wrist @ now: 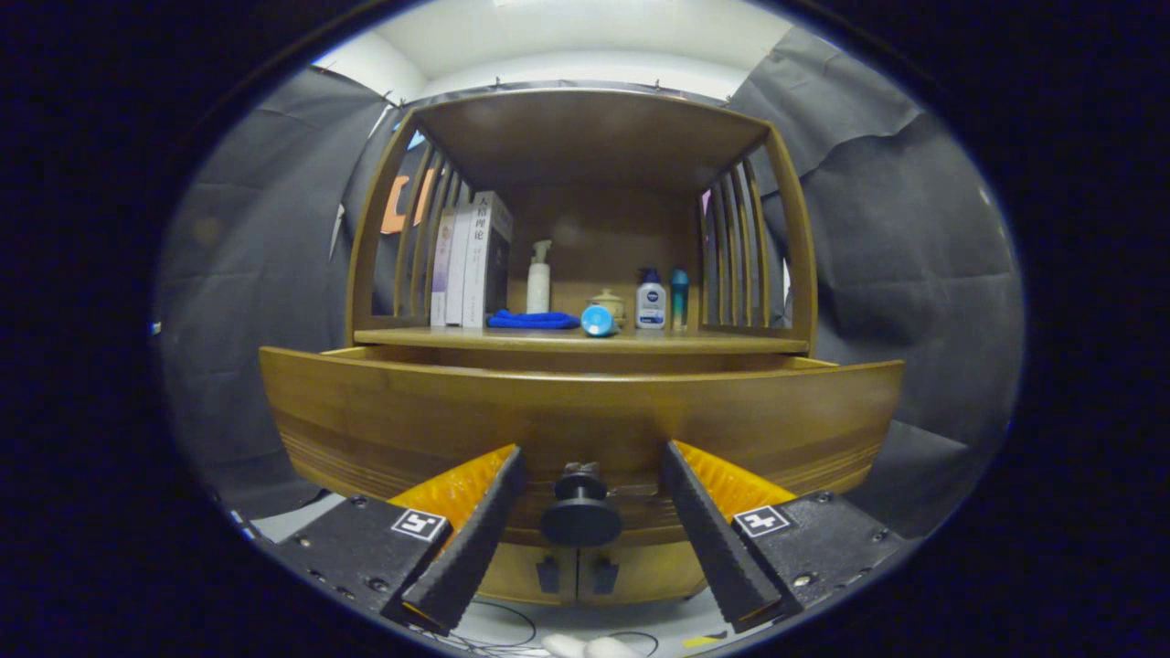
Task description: Pull open the drawer, take out the items inside it, and place them on the countertop above the cabinet.
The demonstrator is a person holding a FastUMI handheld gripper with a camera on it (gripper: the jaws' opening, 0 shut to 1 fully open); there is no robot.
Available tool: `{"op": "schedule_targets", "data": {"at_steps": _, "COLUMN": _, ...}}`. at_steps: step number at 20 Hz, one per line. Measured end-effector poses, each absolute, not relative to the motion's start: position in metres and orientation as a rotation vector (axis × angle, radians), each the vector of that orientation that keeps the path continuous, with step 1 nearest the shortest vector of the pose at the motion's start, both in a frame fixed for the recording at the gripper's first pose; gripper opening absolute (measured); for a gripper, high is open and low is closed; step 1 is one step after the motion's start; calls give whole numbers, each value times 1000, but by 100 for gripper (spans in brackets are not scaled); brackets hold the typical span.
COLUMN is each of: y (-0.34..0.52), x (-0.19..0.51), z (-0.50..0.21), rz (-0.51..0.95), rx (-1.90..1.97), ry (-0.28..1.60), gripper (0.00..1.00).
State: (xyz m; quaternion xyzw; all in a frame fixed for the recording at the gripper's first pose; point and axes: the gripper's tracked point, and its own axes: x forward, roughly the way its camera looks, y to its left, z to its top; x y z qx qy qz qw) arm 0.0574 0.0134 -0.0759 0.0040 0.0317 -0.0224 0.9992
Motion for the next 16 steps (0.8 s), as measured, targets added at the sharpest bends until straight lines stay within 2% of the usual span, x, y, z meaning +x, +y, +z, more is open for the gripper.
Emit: {"op": "schedule_targets", "data": {"at_steps": 16, "y": 16, "x": 120, "z": -80, "rz": -41, "rx": 36, "ry": 116, "gripper": 100}}
